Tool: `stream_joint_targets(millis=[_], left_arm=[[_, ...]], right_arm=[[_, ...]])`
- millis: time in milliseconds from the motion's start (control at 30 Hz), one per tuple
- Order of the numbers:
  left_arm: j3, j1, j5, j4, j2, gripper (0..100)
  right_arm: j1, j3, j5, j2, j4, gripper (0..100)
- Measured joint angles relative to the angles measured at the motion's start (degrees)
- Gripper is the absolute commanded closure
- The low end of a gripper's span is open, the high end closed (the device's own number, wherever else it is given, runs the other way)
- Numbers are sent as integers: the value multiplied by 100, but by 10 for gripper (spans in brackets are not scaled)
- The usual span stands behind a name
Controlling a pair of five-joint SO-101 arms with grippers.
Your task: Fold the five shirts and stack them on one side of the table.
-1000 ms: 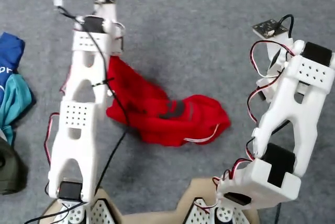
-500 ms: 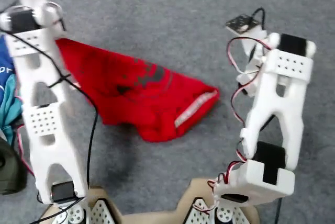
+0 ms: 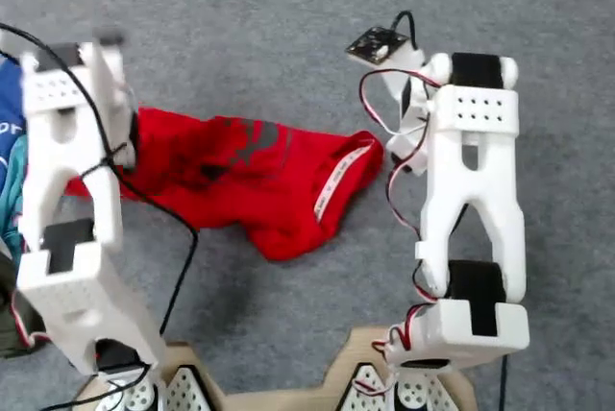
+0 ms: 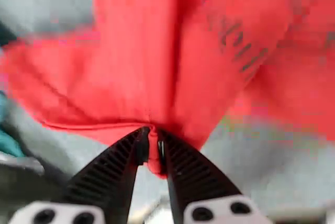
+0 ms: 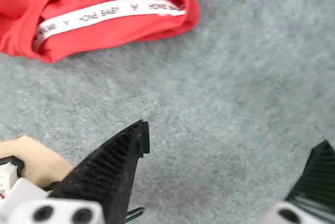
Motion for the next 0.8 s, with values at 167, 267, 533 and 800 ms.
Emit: stream_joint_targets(millis=[167, 267, 533, 800], left_arm=[[2075, -9, -589, 0, -492, 980], [2690, -44, -809, 0, -633, 980], [2971, -844, -1073, -9, -668, 793], [2505, -1749, -703, -9, -668, 708]], right_arm=[[-35, -70, 0, 0, 202, 552], [-35, -290, 0, 0, 352, 552], [-35, -343, 0, -387, 360, 552], [-220, 53, 0, -677, 360, 552]])
